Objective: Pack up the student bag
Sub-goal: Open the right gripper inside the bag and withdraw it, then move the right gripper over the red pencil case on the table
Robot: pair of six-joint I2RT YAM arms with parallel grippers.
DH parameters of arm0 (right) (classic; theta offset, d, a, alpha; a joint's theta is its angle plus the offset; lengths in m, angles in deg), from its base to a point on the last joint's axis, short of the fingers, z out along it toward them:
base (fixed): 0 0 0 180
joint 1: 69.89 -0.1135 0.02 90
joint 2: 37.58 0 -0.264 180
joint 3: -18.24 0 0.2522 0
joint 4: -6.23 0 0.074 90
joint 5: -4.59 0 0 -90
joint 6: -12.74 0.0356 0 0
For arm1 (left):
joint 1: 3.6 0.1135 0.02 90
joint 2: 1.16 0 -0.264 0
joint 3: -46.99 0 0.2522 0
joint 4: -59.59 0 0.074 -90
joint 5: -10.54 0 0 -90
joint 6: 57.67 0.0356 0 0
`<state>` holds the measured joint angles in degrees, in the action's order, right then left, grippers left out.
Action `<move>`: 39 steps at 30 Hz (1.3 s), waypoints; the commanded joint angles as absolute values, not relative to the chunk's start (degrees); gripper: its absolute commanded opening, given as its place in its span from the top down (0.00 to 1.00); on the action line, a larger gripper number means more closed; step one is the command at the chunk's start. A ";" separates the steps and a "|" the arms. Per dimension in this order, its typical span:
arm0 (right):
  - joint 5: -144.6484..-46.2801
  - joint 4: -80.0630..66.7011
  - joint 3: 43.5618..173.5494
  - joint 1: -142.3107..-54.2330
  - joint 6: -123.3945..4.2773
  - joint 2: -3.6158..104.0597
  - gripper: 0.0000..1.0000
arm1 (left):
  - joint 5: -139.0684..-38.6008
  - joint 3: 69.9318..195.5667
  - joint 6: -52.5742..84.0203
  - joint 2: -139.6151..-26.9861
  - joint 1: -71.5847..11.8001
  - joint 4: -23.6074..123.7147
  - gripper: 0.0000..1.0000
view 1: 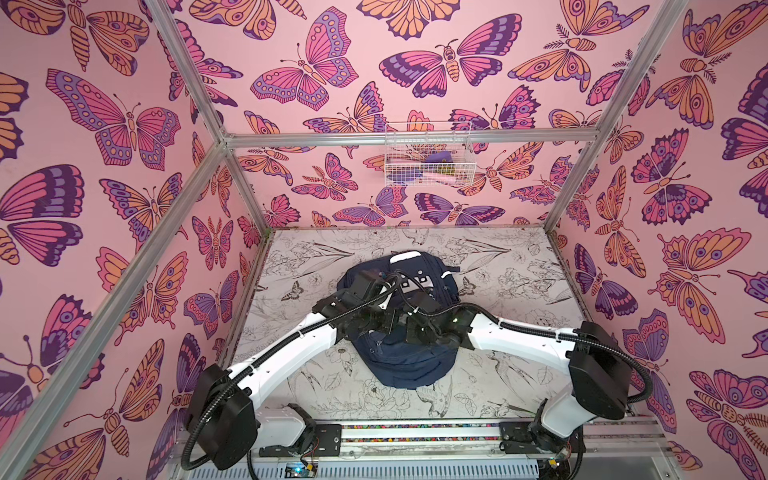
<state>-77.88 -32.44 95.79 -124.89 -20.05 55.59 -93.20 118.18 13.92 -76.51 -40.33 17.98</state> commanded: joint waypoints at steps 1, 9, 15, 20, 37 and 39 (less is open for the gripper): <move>-69.72 -43.13 95.65 -122.70 -18.22 53.45 1.00 | -93.90 118.54 13.76 -74.69 -40.10 21.00 1.00; -62.19 -47.73 96.60 -120.77 -25.90 43.28 0.61 | -93.26 118.66 13.96 -74.71 -40.11 20.45 1.00; -57.77 -57.18 92.52 -110.08 -24.15 35.42 0.34 | -93.31 118.76 13.96 -74.64 -40.12 20.40 1.00; -64.16 -58.60 86.60 -95.66 -23.84 35.62 0.34 | -93.35 118.65 13.96 -74.67 -40.08 20.34 1.00; -79.56 -46.64 75.07 -68.62 -22.46 37.98 0.38 | -92.79 118.75 14.29 -74.64 -40.08 19.74 1.00; -80.87 -45.47 75.39 -68.65 -22.87 39.78 0.38 | -92.81 118.76 14.31 -74.64 -40.10 19.74 1.00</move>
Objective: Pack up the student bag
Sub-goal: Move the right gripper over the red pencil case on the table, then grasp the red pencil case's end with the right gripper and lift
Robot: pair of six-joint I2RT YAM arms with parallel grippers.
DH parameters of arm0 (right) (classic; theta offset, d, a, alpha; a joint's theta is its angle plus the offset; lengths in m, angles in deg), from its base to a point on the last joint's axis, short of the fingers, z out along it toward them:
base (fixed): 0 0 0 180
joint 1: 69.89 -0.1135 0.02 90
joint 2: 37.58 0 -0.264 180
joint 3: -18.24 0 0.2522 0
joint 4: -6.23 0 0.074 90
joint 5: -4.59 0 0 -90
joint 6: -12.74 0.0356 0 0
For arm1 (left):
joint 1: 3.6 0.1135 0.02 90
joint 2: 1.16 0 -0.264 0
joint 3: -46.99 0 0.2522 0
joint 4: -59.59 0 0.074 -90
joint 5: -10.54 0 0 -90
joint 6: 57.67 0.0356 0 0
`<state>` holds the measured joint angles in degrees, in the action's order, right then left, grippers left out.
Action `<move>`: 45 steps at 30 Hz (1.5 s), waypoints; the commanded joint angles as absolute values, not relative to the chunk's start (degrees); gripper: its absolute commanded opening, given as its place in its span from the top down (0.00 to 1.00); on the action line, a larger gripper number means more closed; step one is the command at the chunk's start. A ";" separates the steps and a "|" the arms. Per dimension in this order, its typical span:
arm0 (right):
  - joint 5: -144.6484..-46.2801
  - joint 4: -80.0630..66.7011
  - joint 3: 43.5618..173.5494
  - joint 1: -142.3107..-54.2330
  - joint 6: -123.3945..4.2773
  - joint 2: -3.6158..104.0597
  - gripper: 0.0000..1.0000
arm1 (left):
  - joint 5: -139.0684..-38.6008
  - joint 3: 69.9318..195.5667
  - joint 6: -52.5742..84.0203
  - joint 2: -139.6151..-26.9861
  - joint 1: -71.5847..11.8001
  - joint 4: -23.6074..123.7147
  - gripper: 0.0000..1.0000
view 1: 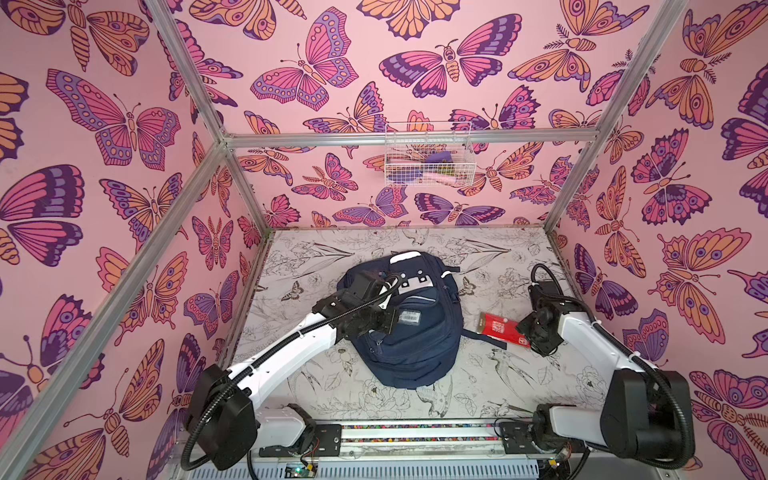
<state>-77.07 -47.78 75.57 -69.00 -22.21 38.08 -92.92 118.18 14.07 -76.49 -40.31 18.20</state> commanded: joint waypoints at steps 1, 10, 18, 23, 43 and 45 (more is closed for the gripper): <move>-82.02 -44.66 75.86 -68.66 -23.46 40.79 0.38 | -92.87 118.71 14.22 -74.66 -40.08 19.66 1.00; -82.50 -44.88 83.49 -71.02 -30.52 48.49 0.46 | -93.26 118.84 14.19 -74.74 -40.18 19.71 1.00; -82.06 -47.59 93.13 -76.20 -35.33 59.37 0.50 | -93.18 118.85 14.31 -75.19 -40.21 19.63 1.00; -80.39 -48.89 98.63 -80.27 -36.63 64.34 0.48 | -93.06 118.89 14.27 -75.50 -40.17 19.44 1.00; -73.74 -53.77 101.33 -92.13 -38.41 70.35 0.64 | -93.00 119.02 14.31 -75.94 -40.22 19.30 1.00; -73.07 -54.09 97.02 -94.20 -37.02 66.04 0.64 | -92.90 119.02 14.26 -75.89 -40.19 19.30 1.00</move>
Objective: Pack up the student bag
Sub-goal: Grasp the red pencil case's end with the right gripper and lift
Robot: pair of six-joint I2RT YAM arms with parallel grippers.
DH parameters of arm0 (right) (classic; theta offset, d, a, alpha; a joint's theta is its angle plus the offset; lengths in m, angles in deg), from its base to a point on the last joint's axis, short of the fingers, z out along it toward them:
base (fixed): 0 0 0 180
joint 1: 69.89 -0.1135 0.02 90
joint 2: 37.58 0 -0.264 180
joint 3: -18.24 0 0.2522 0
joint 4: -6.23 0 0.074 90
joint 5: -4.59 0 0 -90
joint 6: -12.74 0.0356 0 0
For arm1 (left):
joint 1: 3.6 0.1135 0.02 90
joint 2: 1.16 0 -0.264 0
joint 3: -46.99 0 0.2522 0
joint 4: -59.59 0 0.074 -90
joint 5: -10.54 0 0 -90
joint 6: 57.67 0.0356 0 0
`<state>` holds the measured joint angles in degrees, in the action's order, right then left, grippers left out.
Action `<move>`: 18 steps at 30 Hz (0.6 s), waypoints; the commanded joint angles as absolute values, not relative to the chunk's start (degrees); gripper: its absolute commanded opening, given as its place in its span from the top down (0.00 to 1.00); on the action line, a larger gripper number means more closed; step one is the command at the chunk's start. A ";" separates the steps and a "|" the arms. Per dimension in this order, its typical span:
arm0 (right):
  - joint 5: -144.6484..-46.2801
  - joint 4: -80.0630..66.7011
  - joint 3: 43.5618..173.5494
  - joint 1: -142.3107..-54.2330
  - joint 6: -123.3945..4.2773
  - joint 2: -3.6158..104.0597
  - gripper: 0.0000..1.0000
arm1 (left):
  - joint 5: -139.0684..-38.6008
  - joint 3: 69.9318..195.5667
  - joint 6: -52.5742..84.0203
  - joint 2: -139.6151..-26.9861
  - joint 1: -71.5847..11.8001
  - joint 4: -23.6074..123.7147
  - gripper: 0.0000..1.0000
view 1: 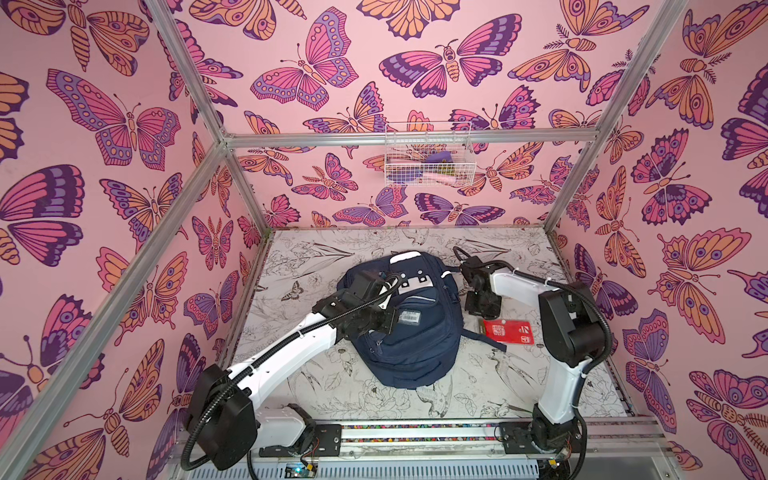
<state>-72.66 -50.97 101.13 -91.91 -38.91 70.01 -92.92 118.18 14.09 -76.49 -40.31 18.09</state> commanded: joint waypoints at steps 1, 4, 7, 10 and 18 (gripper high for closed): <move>-72.69 -54.43 95.14 -94.89 -36.26 63.87 0.64 | -92.98 119.02 14.18 -76.12 -40.17 19.31 1.00; -71.75 -55.85 88.73 -95.73 -33.57 57.20 0.64 | -93.17 119.10 14.15 -76.27 -40.25 19.37 1.00; -70.01 -58.57 84.24 -95.56 -31.77 52.15 0.61 | -93.10 119.02 14.14 -75.93 -40.22 19.25 1.00; -68.68 -60.06 81.75 -94.33 -31.12 47.93 0.51 | -92.83 118.93 14.20 -75.52 -40.26 19.25 1.00; -70.80 -57.37 81.71 -89.74 -28.22 45.96 0.43 | -91.96 118.76 14.48 -74.70 -40.56 18.90 1.00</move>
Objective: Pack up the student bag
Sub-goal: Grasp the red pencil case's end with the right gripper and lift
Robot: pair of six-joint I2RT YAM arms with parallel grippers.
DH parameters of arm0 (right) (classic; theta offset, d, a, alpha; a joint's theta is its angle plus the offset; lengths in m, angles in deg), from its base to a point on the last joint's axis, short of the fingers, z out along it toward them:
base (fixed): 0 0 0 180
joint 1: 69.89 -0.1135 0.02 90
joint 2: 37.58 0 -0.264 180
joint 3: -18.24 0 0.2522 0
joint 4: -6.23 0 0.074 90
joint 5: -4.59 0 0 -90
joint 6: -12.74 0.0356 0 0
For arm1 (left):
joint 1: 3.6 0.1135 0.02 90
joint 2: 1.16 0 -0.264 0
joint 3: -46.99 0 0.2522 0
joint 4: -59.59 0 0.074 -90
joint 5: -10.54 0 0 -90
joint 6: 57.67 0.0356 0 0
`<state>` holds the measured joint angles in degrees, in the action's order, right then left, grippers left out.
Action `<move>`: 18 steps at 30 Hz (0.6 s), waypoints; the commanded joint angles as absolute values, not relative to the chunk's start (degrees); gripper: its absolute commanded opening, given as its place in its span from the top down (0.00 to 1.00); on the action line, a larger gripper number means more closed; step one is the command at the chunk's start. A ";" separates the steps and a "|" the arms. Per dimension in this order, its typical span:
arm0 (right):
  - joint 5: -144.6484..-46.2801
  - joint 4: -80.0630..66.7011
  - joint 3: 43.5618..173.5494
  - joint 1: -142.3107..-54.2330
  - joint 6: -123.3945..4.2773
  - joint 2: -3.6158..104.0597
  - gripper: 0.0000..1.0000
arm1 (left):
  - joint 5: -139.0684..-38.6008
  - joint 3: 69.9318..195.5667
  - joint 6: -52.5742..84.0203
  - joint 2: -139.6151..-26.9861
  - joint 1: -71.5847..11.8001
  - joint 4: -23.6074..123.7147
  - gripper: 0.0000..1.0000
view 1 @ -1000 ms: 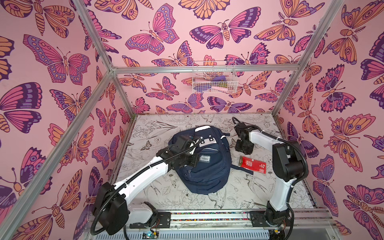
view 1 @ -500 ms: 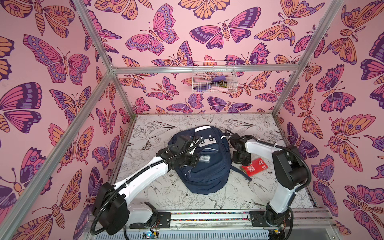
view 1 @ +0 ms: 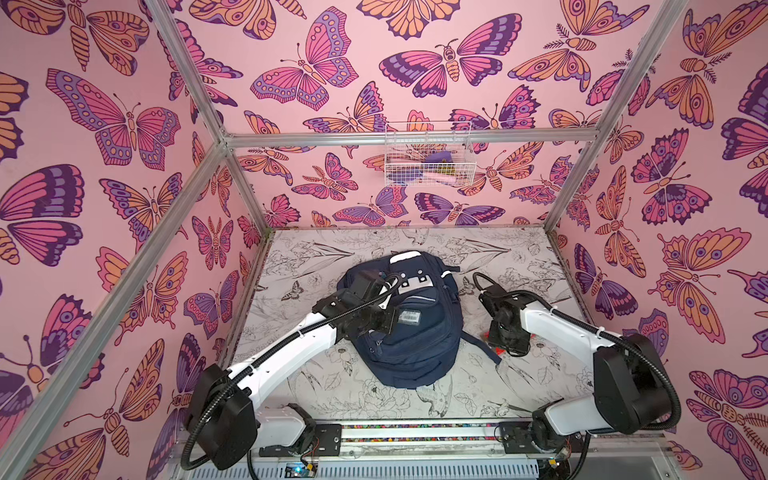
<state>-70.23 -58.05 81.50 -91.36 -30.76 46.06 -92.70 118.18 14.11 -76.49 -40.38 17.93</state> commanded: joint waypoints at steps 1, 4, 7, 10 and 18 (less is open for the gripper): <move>-72.17 -56.02 81.46 -89.05 -28.08 46.45 0.43 | -91.80 118.76 14.53 -74.69 -40.62 18.77 1.00; -75.69 -51.83 81.18 -87.51 -27.43 49.04 0.43 | -91.50 118.65 14.66 -74.66 -40.83 18.76 1.00; -76.10 -49.59 82.87 -87.16 -27.63 52.92 0.41 | -91.50 118.73 14.74 -74.69 -40.95 18.63 1.00; -74.78 -49.66 85.90 -85.77 -28.88 58.12 0.43 | -91.24 118.76 14.84 -72.60 -41.05 18.53 1.00; -66.22 -55.10 97.01 -81.71 -35.16 65.15 0.45 | -90.89 118.76 14.99 -72.67 -41.16 18.39 1.00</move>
<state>-71.57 -52.15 93.34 -83.01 -31.92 63.26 -90.73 118.18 15.16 -74.54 -40.81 17.26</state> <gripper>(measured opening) 0.550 0.066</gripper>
